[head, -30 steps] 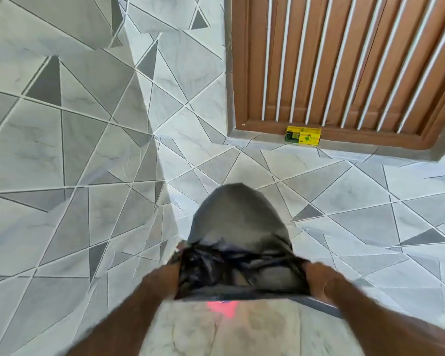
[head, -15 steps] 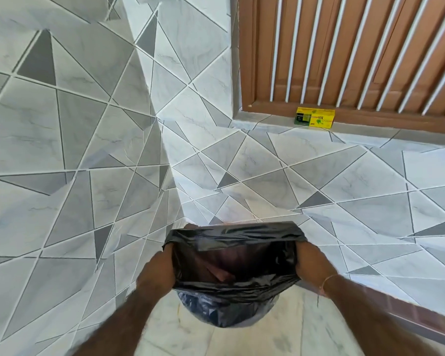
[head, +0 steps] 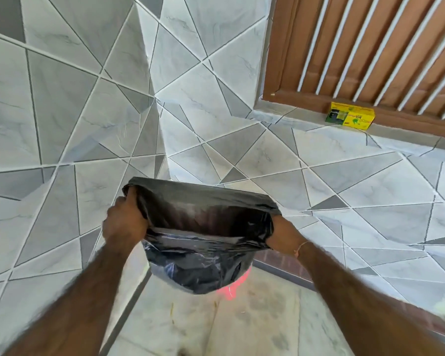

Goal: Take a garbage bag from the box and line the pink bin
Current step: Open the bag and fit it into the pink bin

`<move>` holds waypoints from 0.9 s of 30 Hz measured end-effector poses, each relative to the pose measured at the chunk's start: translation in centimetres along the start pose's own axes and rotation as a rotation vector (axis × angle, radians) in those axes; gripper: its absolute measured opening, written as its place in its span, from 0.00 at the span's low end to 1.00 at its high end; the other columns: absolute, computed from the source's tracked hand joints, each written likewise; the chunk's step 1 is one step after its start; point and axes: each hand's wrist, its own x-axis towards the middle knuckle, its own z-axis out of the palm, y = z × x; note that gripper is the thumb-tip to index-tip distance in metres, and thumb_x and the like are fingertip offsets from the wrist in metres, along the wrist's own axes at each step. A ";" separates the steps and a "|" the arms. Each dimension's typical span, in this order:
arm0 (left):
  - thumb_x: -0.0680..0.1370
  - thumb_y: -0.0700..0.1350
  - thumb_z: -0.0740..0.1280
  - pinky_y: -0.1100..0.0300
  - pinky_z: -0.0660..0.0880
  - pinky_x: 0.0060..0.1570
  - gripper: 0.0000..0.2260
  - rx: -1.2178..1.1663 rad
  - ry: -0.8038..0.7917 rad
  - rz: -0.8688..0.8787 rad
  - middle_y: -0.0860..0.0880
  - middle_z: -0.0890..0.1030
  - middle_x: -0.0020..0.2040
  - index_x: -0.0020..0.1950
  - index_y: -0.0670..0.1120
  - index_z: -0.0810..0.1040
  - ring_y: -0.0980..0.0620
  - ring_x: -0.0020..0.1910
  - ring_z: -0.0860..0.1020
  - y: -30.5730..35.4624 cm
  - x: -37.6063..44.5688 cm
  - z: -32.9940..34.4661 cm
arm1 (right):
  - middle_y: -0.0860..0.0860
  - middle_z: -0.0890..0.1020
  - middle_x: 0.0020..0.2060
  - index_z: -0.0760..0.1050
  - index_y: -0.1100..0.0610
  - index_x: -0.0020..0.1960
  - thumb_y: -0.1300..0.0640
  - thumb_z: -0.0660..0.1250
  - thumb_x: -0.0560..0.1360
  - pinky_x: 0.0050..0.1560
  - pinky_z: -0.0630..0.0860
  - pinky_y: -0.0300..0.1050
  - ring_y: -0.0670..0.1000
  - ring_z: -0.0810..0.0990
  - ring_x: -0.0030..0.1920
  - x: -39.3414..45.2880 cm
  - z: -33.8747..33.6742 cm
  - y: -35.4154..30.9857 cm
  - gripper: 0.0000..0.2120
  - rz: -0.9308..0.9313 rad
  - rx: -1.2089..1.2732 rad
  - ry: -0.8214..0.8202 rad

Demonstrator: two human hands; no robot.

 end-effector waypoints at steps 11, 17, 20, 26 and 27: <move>0.72 0.41 0.65 0.43 0.75 0.52 0.32 0.115 -0.144 0.044 0.40 0.75 0.56 0.74 0.52 0.57 0.36 0.54 0.76 -7.0 5.2 1.1 | 0.55 0.83 0.49 0.72 0.54 0.59 0.58 0.64 0.63 0.41 0.81 0.48 0.56 0.84 0.42 5.7 7.3 -3.3 0.24 0.111 -0.007 -0.084; 0.73 0.41 0.62 0.46 0.76 0.51 0.31 0.179 -0.318 0.113 0.44 0.74 0.57 0.74 0.51 0.57 0.40 0.53 0.77 -8.6 2.2 4.5 | 0.58 0.81 0.54 0.70 0.58 0.64 0.63 0.67 0.62 0.49 0.74 0.47 0.61 0.80 0.54 5.3 7.4 -3.0 0.30 0.210 0.049 0.031; 0.73 0.41 0.64 0.47 0.76 0.53 0.32 0.182 -0.364 0.136 0.45 0.74 0.59 0.74 0.52 0.57 0.42 0.55 0.77 -8.7 1.6 5.3 | 0.64 0.80 0.56 0.70 0.63 0.64 0.68 0.64 0.66 0.53 0.73 0.50 0.66 0.78 0.56 5.7 6.5 -4.2 0.25 0.240 0.098 0.150; 0.73 0.43 0.67 0.45 0.76 0.56 0.31 0.111 -0.347 0.117 0.45 0.74 0.61 0.73 0.52 0.59 0.41 0.57 0.77 -8.7 3.2 5.4 | 0.69 0.78 0.57 0.69 0.67 0.63 0.72 0.58 0.70 0.55 0.72 0.53 0.70 0.76 0.57 7.0 6.1 -5.9 0.21 0.260 0.179 0.195; 0.72 0.44 0.67 0.45 0.76 0.56 0.31 0.111 -0.339 0.108 0.44 0.74 0.61 0.73 0.52 0.58 0.41 0.57 0.77 -8.8 3.7 5.3 | 0.69 0.78 0.57 0.69 0.66 0.63 0.72 0.58 0.70 0.55 0.72 0.53 0.69 0.76 0.57 7.4 6.2 -6.0 0.21 0.247 0.175 0.180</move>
